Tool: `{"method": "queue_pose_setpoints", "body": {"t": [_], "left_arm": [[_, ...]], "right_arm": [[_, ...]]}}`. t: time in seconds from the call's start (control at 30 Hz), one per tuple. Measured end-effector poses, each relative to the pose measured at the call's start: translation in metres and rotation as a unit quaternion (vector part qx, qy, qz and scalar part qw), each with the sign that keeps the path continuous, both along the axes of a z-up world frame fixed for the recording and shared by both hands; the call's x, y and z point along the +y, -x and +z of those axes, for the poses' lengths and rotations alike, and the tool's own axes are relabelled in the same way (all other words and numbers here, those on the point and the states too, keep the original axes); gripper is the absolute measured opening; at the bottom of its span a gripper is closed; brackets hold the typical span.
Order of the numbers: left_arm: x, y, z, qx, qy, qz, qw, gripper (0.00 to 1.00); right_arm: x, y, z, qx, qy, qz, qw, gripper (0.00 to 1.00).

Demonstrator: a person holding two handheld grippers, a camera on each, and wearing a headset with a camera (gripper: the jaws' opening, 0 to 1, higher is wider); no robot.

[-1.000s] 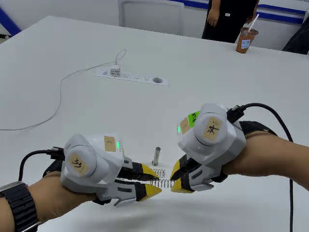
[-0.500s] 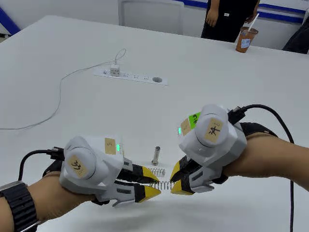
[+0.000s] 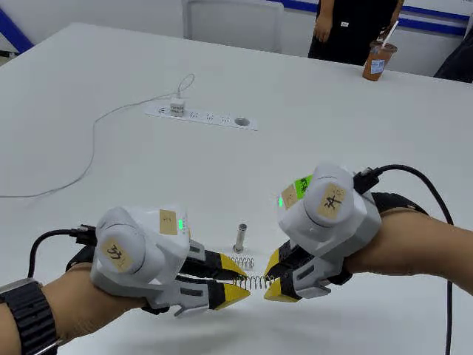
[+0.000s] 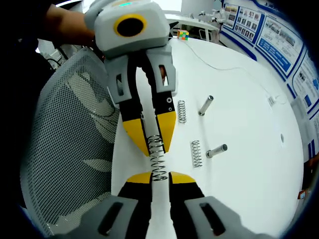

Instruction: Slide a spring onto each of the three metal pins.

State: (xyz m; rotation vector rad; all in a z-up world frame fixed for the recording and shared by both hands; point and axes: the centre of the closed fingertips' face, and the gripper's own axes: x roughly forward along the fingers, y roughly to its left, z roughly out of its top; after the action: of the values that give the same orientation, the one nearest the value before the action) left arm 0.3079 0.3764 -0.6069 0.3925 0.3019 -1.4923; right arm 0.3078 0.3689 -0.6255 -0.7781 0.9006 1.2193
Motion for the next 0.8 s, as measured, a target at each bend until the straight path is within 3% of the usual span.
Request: {"method": "queue_pose_setpoints", "body": {"t": [0.33, 0.8], "left_arm": [[0.001, -0.001, -0.001, -0.001, -0.004, 0.001, 1.0000, 0.10], [0.001, -0.002, -0.004, -0.002, -0.008, 0.006, 0.9999, 0.10]], "right_arm": [[0.003, 0.000, 0.012, -0.008, -0.007, 0.002, 0.9999, 0.12], [0.024, 0.000, 0.036, -0.016, -0.027, 0.013, 0.9994, 0.12]]}}
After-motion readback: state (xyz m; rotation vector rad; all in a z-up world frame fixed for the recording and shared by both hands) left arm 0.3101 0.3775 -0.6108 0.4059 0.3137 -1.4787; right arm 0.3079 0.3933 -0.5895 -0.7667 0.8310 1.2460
